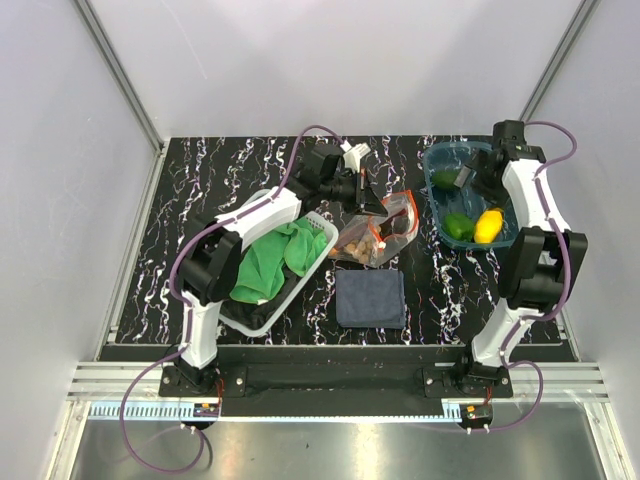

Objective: Open the zip-top bag and remove the fake food

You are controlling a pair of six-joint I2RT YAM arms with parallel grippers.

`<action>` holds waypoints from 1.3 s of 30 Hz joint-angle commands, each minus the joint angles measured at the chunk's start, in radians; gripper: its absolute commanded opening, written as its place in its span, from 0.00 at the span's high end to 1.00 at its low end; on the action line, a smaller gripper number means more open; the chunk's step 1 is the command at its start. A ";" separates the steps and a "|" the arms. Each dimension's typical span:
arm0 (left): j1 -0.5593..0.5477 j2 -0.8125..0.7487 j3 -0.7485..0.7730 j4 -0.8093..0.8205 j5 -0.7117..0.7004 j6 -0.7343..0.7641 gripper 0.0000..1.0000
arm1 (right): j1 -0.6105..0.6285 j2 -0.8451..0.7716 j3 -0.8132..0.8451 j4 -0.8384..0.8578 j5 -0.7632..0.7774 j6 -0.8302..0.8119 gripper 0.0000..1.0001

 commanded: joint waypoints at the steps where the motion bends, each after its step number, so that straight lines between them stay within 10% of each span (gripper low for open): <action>1: -0.005 -0.063 0.051 0.018 0.007 0.015 1.00 | 0.003 -0.094 0.017 -0.009 -0.079 0.000 0.00; 7: -0.005 -0.030 0.091 0.022 0.001 -0.001 1.00 | 0.119 -0.293 -0.201 0.120 -0.317 0.034 0.01; 12: -0.005 -0.025 0.102 0.022 -0.010 -0.007 1.00 | 0.245 -0.376 -0.388 0.281 -0.460 0.063 0.31; 22: -0.007 -0.037 0.062 0.027 -0.042 -0.039 1.00 | 0.300 -0.255 -0.433 0.408 -0.607 0.054 0.57; 39: -0.051 0.049 0.145 0.061 -0.024 -0.114 1.00 | 0.342 -0.094 -0.548 0.588 -0.682 0.164 0.36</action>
